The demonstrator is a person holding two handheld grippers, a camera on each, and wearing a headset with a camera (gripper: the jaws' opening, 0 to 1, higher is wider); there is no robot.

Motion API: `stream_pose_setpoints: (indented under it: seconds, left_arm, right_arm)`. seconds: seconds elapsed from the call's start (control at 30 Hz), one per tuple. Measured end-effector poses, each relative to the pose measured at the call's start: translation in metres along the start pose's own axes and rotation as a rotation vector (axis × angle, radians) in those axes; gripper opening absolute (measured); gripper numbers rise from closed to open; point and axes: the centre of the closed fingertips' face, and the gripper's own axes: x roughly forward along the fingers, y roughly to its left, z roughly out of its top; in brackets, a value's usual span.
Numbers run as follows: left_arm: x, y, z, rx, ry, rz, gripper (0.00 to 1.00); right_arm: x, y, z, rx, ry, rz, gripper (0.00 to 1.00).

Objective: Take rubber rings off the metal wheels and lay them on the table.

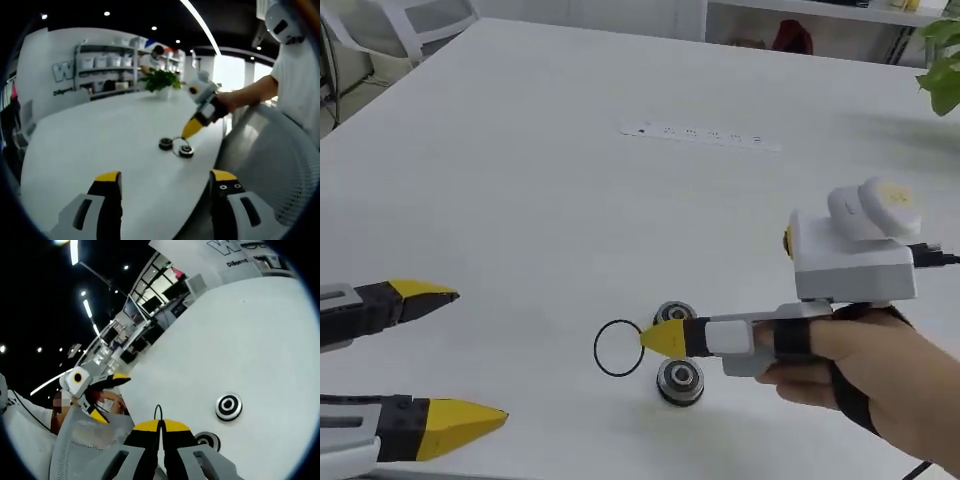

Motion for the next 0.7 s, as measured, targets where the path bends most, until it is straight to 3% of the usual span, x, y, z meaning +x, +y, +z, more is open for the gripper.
stream_pose_setpoints:
  seconds: [0.2, 0.33, 0.7]
  left_arm:
    - [0.001, -0.002, -0.002, 0.005, 0.01, -0.011, 0.75]
    - [0.002, -0.002, -0.005, 0.01, 0.023, -0.018, 0.76]
    - [0.003, -0.002, -0.007, -0.006, 0.022, -0.023, 0.76]
  right_arm:
    - [0.02, 0.006, 0.008, 0.014, -0.003, 0.025, 0.0]
    - [0.031, 0.004, 0.001, 0.003, 0.024, 0.01, 0.0]
    - [0.036, -0.013, -0.016, 0.029, 0.051, -0.047, 0.0]
